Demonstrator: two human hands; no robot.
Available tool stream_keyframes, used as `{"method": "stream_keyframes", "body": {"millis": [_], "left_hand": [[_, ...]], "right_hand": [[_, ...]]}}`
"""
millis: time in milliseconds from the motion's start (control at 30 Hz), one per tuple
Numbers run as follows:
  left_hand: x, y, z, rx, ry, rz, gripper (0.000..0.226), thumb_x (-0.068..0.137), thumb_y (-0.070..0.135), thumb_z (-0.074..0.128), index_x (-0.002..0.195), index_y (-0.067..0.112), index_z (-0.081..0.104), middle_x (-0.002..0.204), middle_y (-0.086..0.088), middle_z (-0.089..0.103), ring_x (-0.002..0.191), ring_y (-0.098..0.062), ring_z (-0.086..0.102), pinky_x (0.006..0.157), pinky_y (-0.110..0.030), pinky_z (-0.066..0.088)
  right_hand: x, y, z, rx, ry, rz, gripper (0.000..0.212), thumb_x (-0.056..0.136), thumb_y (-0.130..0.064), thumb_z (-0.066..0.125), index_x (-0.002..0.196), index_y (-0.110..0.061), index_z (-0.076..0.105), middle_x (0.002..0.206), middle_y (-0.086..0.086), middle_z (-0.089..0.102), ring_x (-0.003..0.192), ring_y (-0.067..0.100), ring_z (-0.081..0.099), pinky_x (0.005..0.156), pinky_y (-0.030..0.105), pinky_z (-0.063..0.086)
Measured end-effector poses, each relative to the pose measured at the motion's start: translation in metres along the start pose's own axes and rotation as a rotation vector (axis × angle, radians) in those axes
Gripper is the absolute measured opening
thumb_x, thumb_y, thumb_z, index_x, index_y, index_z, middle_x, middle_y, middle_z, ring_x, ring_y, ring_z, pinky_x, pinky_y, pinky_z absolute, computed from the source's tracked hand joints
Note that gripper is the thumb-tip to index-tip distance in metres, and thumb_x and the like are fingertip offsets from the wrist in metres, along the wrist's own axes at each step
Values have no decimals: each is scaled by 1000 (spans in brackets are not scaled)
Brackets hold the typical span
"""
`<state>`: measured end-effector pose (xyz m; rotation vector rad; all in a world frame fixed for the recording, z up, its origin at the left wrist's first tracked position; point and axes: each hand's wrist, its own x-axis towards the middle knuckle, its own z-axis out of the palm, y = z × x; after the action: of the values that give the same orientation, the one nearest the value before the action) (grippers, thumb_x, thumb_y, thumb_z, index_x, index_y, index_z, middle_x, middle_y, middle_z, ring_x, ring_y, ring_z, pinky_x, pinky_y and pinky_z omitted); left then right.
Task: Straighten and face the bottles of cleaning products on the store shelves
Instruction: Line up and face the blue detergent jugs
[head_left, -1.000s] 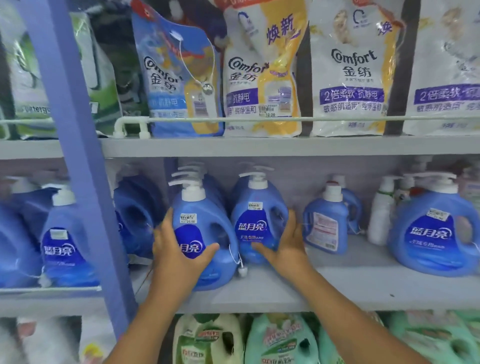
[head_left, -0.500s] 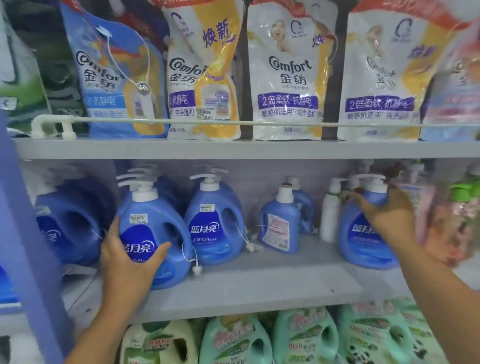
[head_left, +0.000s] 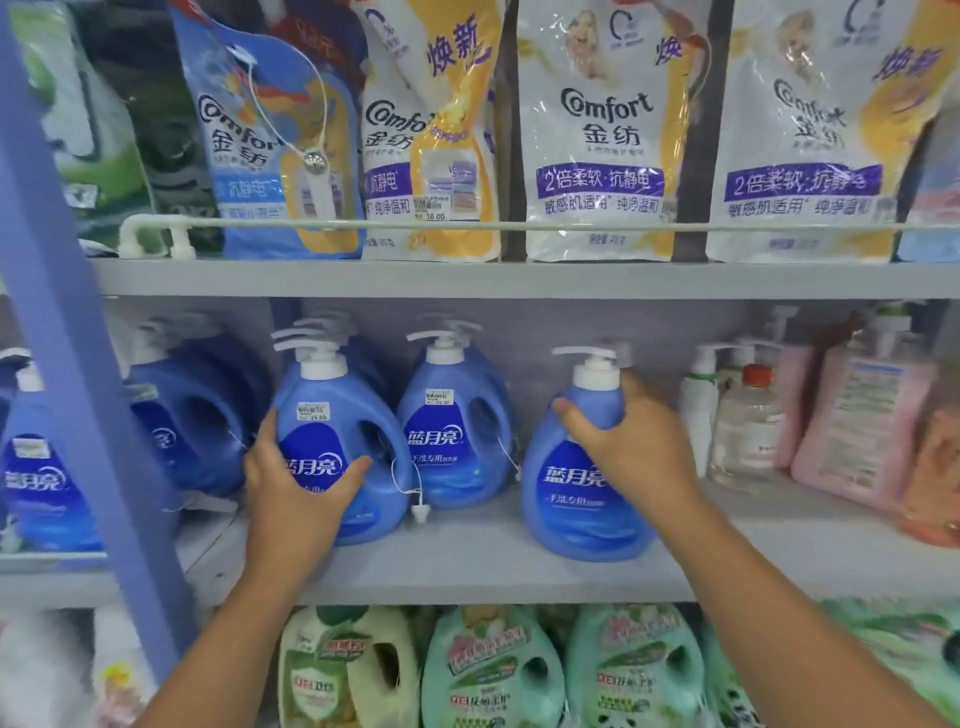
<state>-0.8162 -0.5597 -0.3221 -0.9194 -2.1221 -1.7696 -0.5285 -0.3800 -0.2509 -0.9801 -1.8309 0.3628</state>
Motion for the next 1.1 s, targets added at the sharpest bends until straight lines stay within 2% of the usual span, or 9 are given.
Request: {"method": "stream_keyframes", "body": {"millis": [100, 367, 467, 533, 667, 767, 867, 1000, 1100], "left_hand": [[0, 2, -3, -16, -3, 5, 112, 68, 52, 90, 155, 40, 21, 151, -2, 38, 135, -26, 46, 108, -48, 47], [5, -8, -18, -37, -24, -12, 115, 66, 59, 88, 155, 44, 17, 155, 2, 35, 138, -23, 43, 106, -48, 49], [11, -16, -22, -88, -42, -25, 116, 63, 60, 89, 154, 46, 18, 152, 8, 33, 131, -16, 45, 100, -40, 50], [14, -21, -24, -131, -65, -26, 115, 62, 59, 88, 154, 44, 21, 148, 13, 33, 124, -9, 43, 96, -32, 46], [23, -30, -26, -251, -100, -53, 81, 79, 41, 84, 146, 39, 39, 144, 4, 49, 118, -10, 59, 97, -38, 55], [27, -30, -28, -319, -138, -96, 69, 76, 50, 80, 133, 48, 41, 122, 17, 62, 96, 11, 65, 77, -21, 55], [28, -33, -28, -333, -156, -88, 63, 84, 39, 80, 131, 50, 41, 119, 21, 62, 92, 15, 64, 74, -18, 52], [26, -36, -30, -364, -187, -73, 61, 84, 31, 82, 124, 58, 43, 120, 21, 61, 97, 12, 64, 83, -26, 54], [26, -39, -32, -381, -233, -75, 72, 78, 27, 88, 116, 69, 43, 120, 22, 62, 100, 9, 64, 82, -25, 53]], "right_hand": [[-15, -19, 36, 113, -22, -57, 59, 73, -79, 62, 116, -39, 52, 99, -21, 54, 87, 7, 54, 65, 8, 38], [-35, -34, 89, 449, -133, 40, 74, 70, -74, 73, 132, -54, 39, 123, -6, 58, 108, 16, 62, 87, 27, 54], [-40, -35, 95, 333, -194, 1, 106, 55, -76, 81, 141, -47, 28, 126, -13, 41, 111, 5, 47, 87, 14, 42], [-45, -38, 103, 266, -201, -3, 124, 43, -77, 82, 146, -42, 23, 129, -15, 34, 116, 6, 41, 93, 22, 41], [-53, -39, 114, 316, -127, -7, 122, 44, -68, 89, 146, -39, 29, 132, -9, 39, 122, 15, 49, 97, 31, 48], [-52, -43, 116, 321, -104, 8, 120, 49, -61, 94, 148, -38, 29, 135, -6, 41, 126, 18, 49, 98, 33, 51], [-56, -49, 119, 311, -76, 6, 123, 49, -64, 91, 150, -33, 29, 138, -2, 40, 129, 22, 50, 102, 44, 53], [-64, -46, 116, 412, -95, 8, 126, 43, -85, 80, 149, -40, 30, 138, -12, 40, 131, 16, 51, 100, 40, 56], [-61, -43, 114, 425, -117, -21, 118, 46, -77, 87, 146, -44, 31, 135, -21, 41, 128, 6, 51, 95, 19, 54]]}}
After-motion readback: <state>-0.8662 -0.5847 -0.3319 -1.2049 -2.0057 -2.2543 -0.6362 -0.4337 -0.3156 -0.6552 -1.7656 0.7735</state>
